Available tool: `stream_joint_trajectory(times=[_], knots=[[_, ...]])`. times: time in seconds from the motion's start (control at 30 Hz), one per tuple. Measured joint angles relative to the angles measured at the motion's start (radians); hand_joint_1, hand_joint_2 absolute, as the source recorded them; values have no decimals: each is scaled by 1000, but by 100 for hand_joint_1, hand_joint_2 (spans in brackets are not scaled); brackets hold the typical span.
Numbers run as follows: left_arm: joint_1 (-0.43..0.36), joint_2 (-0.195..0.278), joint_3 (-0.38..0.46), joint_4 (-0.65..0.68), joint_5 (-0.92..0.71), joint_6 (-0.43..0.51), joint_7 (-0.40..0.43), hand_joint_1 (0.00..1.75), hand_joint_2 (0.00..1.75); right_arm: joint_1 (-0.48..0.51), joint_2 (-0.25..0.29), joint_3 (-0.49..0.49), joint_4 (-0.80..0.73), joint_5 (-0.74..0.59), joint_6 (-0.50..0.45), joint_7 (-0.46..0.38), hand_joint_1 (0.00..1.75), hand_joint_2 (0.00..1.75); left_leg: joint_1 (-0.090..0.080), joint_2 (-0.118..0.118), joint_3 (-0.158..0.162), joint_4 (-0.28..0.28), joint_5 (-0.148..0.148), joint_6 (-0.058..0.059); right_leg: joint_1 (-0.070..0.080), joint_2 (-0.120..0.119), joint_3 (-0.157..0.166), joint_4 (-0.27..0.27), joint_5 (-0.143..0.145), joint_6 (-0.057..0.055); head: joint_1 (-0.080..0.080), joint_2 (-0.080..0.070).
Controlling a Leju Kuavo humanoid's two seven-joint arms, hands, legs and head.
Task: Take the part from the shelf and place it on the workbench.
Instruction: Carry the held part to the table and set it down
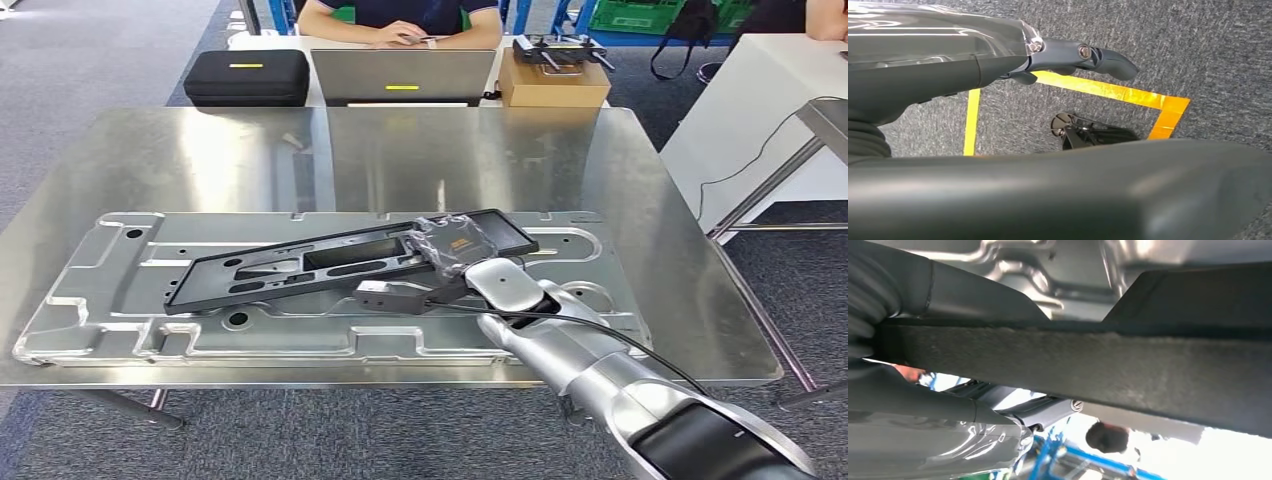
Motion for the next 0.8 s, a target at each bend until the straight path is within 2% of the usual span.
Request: stream_joint_trajectory(times=[0.17,0.4,0.8], knots=[[0,-3,11,0,1,6,0,0,0,-11,16,-36,58,-13,-4,43,175,175,0,0,0,0,0,0,0,0,0,0,0,0,0,0],[1,-3,23,0,1,10,0,0,0,-23,15,-140,98,-47,-8,62,175,175,0,0,0,0,0,0,0,0,0,0,0,0,0,0],[4,-4,28,0,2,7,-24,0,0,-3,-2,-225,128,-96,8,25,175,175,0,0,0,0,0,0,0,0,0,0,0,0,0,0]])
